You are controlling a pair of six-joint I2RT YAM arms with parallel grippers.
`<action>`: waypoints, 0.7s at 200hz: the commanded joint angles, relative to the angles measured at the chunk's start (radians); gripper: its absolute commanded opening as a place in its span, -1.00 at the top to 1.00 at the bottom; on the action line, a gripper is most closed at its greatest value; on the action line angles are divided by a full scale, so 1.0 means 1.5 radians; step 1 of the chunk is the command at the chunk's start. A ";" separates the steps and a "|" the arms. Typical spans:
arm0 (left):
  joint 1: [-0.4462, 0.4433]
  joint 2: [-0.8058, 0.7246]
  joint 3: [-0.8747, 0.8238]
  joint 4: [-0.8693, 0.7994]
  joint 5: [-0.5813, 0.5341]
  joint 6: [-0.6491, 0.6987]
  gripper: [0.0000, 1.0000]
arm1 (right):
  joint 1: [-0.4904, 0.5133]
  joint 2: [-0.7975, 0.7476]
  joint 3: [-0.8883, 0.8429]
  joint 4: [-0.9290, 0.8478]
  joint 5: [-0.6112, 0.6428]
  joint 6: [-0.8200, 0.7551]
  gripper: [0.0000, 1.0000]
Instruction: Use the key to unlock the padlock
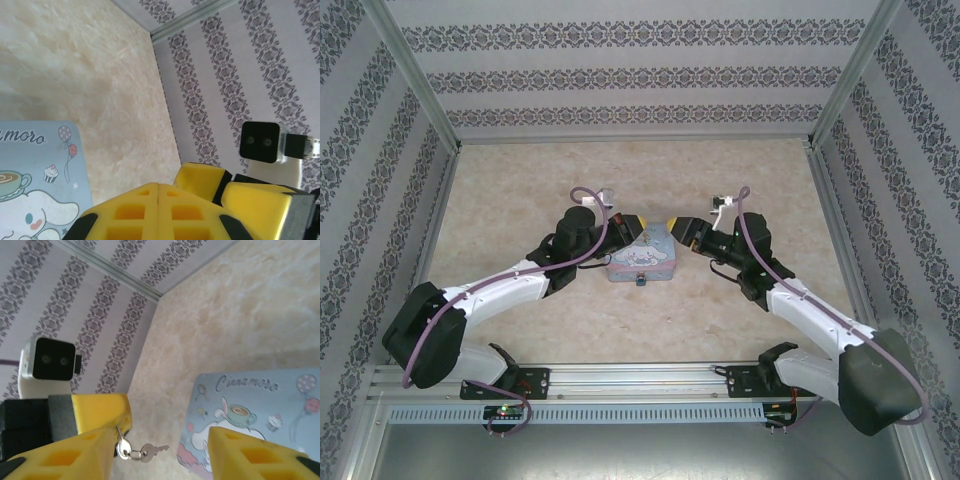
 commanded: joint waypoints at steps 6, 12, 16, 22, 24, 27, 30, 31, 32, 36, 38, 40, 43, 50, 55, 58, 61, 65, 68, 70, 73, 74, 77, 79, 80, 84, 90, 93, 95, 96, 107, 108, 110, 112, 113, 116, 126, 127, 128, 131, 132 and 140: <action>0.008 -0.006 -0.004 0.085 -0.025 -0.034 1.00 | 0.018 0.039 0.002 0.136 0.017 0.062 0.07; 0.008 -0.005 -0.004 0.089 -0.026 -0.036 1.00 | 0.023 0.049 0.007 0.145 0.019 0.067 0.09; 0.008 -0.005 -0.005 0.091 -0.027 -0.038 1.00 | 0.027 0.054 0.010 0.151 0.022 0.068 0.12; 0.008 -0.005 -0.005 0.094 -0.030 -0.040 1.00 | 0.033 0.060 0.014 0.158 0.025 0.070 0.15; 0.008 -0.005 -0.005 0.095 -0.030 -0.041 1.00 | 0.034 0.062 0.015 0.161 0.026 0.071 0.16; 0.008 -0.004 -0.004 0.096 -0.031 -0.042 1.00 | 0.037 0.066 0.017 0.164 0.028 0.071 0.17; 0.008 -0.004 -0.005 0.098 -0.032 -0.044 1.00 | 0.040 0.068 0.019 0.167 0.029 0.073 0.18; 0.007 -0.004 -0.005 0.099 -0.032 -0.045 1.00 | 0.040 0.070 0.020 0.168 0.029 0.073 0.18; 0.008 -0.004 -0.005 0.100 -0.033 -0.045 1.00 | 0.041 0.071 0.021 0.170 0.029 0.074 0.19; 0.008 -0.003 -0.005 0.103 -0.033 -0.047 1.00 | 0.045 0.075 0.023 0.175 0.030 0.074 0.22; 0.008 -0.003 -0.006 0.105 -0.034 -0.047 1.00 | 0.046 0.076 0.024 0.177 0.032 0.075 0.23; 0.009 -0.002 -0.006 0.106 -0.034 -0.048 1.00 | 0.047 0.078 0.025 0.179 0.033 0.075 0.23; 0.008 -0.002 -0.006 0.108 -0.034 -0.050 1.00 | 0.050 0.081 0.026 0.183 0.033 0.077 0.24; 0.008 -0.001 -0.007 0.114 -0.035 -0.053 1.00 | 0.054 0.088 0.029 0.188 0.036 0.079 0.24; 0.009 0.001 -0.007 0.117 -0.037 -0.055 1.00 | 0.057 0.092 0.030 0.187 0.037 0.081 0.27; 0.009 0.001 -0.007 0.119 -0.037 -0.056 1.00 | 0.058 0.095 0.031 0.202 0.038 0.083 0.28; 0.009 0.002 -0.007 0.120 -0.037 -0.056 1.00 | 0.060 0.098 0.031 0.207 0.039 0.084 0.28; 0.009 0.003 -0.007 0.122 -0.037 -0.057 1.00 | 0.062 0.102 0.031 0.213 0.040 0.086 0.29; 0.009 0.004 -0.006 0.123 -0.037 -0.056 1.00 | 0.063 0.104 0.030 0.218 0.041 0.088 0.29; 0.008 0.004 -0.005 0.124 -0.037 -0.058 1.00 | 0.064 0.105 0.029 0.220 0.042 0.089 0.29; 0.009 0.004 -0.006 0.124 -0.036 -0.057 1.00 | 0.065 0.108 0.029 0.225 0.042 0.090 0.29; 0.009 0.004 -0.006 0.124 -0.036 -0.058 1.00 | 0.065 0.109 0.028 0.227 0.043 0.091 0.29; 0.009 0.005 -0.006 0.124 -0.037 -0.057 1.00 | 0.066 0.111 0.028 0.231 0.044 0.094 0.30; 0.009 0.005 -0.005 0.124 -0.037 -0.058 1.00 | 0.066 0.113 0.027 0.235 0.044 0.095 0.29; 0.009 0.005 -0.005 0.124 -0.038 -0.057 1.00 | 0.067 0.114 0.027 0.237 0.044 0.096 0.29; 0.009 0.006 -0.005 0.125 -0.039 -0.057 1.00 | 0.068 0.117 0.026 0.243 0.045 0.098 0.30; 0.009 0.007 -0.004 0.127 -0.039 -0.058 1.00 | 0.070 0.122 0.023 0.256 0.045 0.103 0.30; 0.009 0.007 -0.005 0.128 -0.040 -0.058 1.00 | 0.071 0.125 0.022 0.262 0.045 0.106 0.30; 0.009 0.007 -0.005 0.128 -0.039 -0.058 1.00 | 0.071 0.127 0.021 0.267 0.046 0.107 0.30; 0.009 0.008 -0.005 0.128 -0.040 -0.058 1.00 | 0.071 0.128 0.020 0.269 0.045 0.108 0.30; 0.009 0.010 -0.004 0.130 -0.039 -0.058 1.00 | 0.072 0.138 0.015 0.290 0.046 0.119 0.30; 0.009 0.010 -0.004 0.130 -0.039 -0.058 1.00 | 0.072 0.138 0.014 0.292 0.046 0.119 0.31; 0.009 0.010 -0.005 0.130 -0.039 -0.058 1.00 | 0.073 0.140 0.013 0.295 0.046 0.121 0.31; 0.009 0.010 -0.005 0.130 -0.040 -0.058 1.00 | 0.073 0.141 0.013 0.297 0.046 0.122 0.31; 0.009 0.010 -0.004 0.130 -0.040 -0.059 1.00 | 0.073 0.142 0.013 0.299 0.046 0.123 0.31; 0.009 0.011 -0.005 0.130 -0.040 -0.058 1.00 | 0.074 0.145 0.012 0.302 0.046 0.124 0.31; 0.009 0.010 -0.006 0.132 -0.040 -0.058 1.00 | 0.075 0.150 0.010 0.314 0.047 0.127 0.31; 0.009 0.011 -0.006 0.132 -0.039 -0.058 1.00 | 0.075 0.151 0.010 0.315 0.047 0.127 0.32; 0.009 0.012 -0.006 0.132 -0.040 -0.059 1.00 | 0.075 0.151 0.010 0.316 0.047 0.128 0.32; 0.009 0.011 -0.006 0.132 -0.040 -0.059 1.00 | 0.076 0.153 0.009 0.318 0.047 0.128 0.32; 0.009 0.012 -0.006 0.132 -0.040 -0.058 1.00 | 0.076 0.153 0.009 0.319 0.047 0.129 0.32; 0.009 0.012 -0.006 0.132 -0.039 -0.059 1.00 | 0.077 0.157 0.009 0.327 0.047 0.132 0.32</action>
